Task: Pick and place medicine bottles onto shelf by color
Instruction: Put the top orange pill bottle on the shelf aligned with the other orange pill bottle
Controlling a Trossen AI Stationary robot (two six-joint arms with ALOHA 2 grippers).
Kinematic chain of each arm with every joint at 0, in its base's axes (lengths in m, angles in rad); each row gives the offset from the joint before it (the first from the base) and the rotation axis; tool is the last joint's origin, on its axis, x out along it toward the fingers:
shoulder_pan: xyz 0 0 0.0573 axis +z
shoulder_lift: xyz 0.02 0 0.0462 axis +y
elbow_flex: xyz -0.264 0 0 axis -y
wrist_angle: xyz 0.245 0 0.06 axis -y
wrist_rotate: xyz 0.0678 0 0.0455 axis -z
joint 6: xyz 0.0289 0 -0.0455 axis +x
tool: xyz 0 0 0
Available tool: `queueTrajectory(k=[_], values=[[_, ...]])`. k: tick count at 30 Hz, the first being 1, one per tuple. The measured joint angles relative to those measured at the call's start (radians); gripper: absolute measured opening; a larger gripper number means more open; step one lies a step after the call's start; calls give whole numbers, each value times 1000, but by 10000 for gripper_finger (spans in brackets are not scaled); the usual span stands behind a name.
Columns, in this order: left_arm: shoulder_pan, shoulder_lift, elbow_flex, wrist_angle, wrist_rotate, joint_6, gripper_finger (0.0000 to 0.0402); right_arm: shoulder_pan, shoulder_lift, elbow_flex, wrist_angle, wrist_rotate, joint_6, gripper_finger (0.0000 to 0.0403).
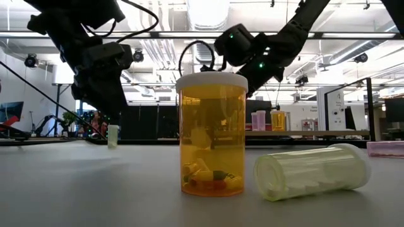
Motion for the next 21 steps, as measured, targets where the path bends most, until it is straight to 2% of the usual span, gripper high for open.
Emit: queueTrajectory(k=[9, 17, 21], values=[[0, 0, -1, 0, -3, 1, 252, -1, 2, 3, 7, -4, -49, 270], [0, 0, -1, 0, -3, 25, 252, 5, -22, 3, -53, -8, -436, 270], [0, 0, -1, 0, -3, 27, 252, -7, -21, 5, -62, -42, -572, 270]])
